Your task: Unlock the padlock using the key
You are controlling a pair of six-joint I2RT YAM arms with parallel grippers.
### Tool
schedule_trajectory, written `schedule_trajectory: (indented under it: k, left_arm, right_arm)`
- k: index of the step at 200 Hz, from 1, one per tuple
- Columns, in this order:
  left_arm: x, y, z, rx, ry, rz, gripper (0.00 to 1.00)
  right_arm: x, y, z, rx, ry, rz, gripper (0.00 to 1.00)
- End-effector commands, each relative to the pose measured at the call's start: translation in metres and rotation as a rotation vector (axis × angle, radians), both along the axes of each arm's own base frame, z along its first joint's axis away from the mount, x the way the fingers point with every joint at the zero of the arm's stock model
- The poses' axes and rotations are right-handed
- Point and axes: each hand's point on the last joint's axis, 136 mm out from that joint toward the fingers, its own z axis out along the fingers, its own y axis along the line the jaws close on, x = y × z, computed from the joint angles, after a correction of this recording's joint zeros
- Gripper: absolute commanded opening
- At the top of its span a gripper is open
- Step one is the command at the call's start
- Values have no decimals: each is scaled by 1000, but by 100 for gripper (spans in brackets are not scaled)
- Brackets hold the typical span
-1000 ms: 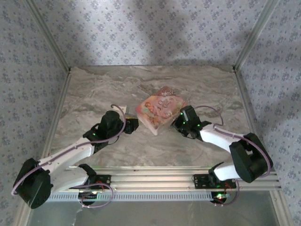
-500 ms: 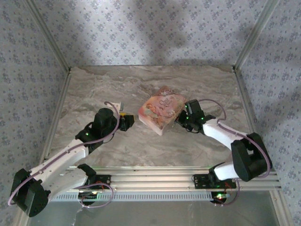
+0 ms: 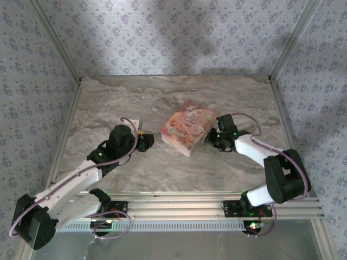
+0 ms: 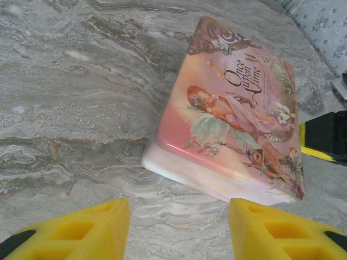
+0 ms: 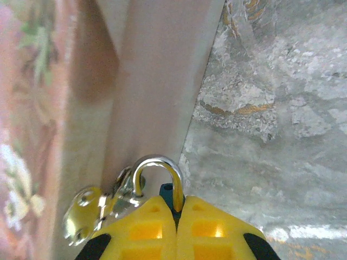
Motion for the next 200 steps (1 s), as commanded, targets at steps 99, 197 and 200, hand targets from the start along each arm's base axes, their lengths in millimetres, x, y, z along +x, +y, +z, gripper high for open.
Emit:
schedule_trajectory:
  k: [99, 197, 200]
  left_arm:
    - [-4, 8, 6, -5, -15, 15, 52]
    - [-6, 9, 3, -6, -10, 17, 52]
    - [-5, 9, 3, -7, -12, 18, 53]
  right_arm:
    - [6, -15, 1, -54, 22, 17, 0]
    - [13, -29, 4, -101, 53, 16, 0]
    - [13, -29, 5, -97, 52, 18, 0]
